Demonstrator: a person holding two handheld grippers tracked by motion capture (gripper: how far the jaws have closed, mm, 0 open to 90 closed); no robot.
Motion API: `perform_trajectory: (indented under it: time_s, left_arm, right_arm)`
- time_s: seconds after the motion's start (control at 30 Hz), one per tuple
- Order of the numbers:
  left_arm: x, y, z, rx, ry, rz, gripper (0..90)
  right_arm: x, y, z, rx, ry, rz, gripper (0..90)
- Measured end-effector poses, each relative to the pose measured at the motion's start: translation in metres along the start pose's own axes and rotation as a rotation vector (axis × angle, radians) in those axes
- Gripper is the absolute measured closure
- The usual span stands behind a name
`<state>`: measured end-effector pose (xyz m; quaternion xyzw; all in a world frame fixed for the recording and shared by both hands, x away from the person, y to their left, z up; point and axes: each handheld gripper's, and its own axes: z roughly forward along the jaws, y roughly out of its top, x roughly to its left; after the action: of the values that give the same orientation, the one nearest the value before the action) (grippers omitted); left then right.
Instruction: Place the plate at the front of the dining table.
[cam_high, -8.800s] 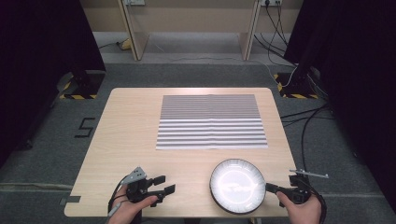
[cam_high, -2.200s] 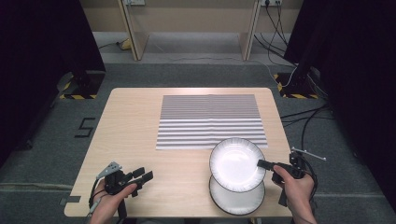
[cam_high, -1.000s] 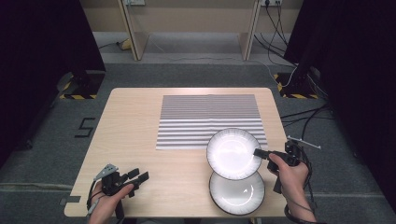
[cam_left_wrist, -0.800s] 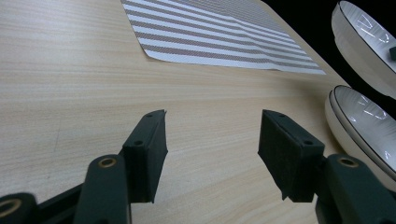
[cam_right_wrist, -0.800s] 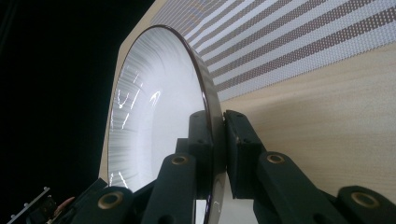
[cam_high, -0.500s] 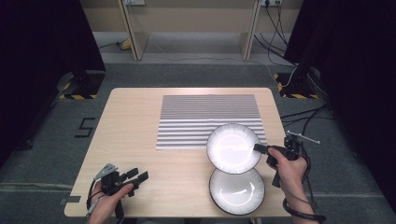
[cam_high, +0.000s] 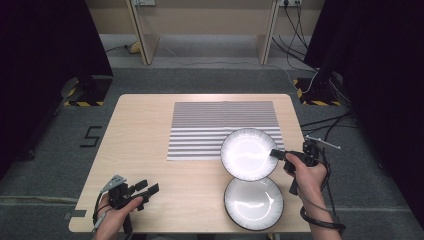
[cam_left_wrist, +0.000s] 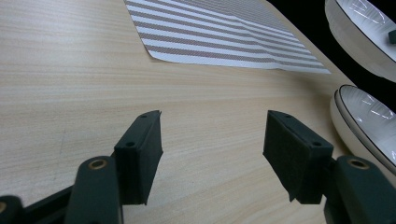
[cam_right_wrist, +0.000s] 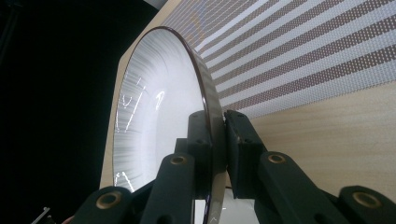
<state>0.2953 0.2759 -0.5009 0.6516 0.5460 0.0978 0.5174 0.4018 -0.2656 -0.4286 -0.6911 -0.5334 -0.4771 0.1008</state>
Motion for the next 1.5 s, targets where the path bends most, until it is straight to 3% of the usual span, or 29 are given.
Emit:
perform_trajectory:
  time_s: [1.5]
  left_arm:
    - [0.001, 0.000, 0.000, 0.000, 0.003, 0.005, 36.6]
  right_arm:
    - [0.005, 0.021, 0.016, -0.028, 0.018, 0.036, 81.3]
